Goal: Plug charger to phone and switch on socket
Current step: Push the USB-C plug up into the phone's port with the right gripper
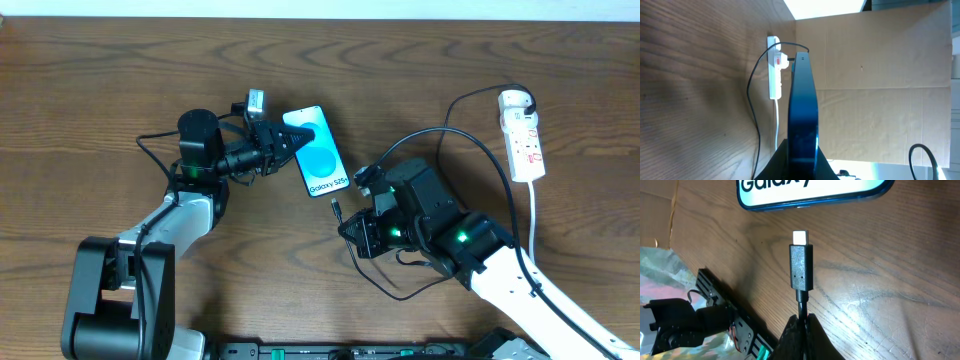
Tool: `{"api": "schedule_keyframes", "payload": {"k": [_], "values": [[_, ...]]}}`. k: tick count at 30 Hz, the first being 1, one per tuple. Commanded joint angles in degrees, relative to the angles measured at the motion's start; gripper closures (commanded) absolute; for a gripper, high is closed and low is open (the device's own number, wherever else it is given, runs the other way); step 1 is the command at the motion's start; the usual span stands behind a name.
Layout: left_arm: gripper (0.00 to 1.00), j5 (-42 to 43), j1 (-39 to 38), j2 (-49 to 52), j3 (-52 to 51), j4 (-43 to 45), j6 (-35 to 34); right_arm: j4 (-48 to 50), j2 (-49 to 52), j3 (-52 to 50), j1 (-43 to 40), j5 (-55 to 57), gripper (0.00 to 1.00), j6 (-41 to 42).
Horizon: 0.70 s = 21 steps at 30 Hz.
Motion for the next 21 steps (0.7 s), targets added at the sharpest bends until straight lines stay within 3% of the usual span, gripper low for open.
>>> {"api": "schedule_keyframes", "payload": {"k": [1, 21], "values": [[0.93, 1.7, -0.1, -0.1, 1.0, 0.9, -0.5, 0.2, 0.2, -0.2, 0.2, 0.7, 0.99, 0.8], [0.93, 2.8, -0.1, -0.1, 1.0, 0.9, -2.9, 2.4, 1.1, -0.2, 0.3, -0.6, 0.99, 1.9]]}}
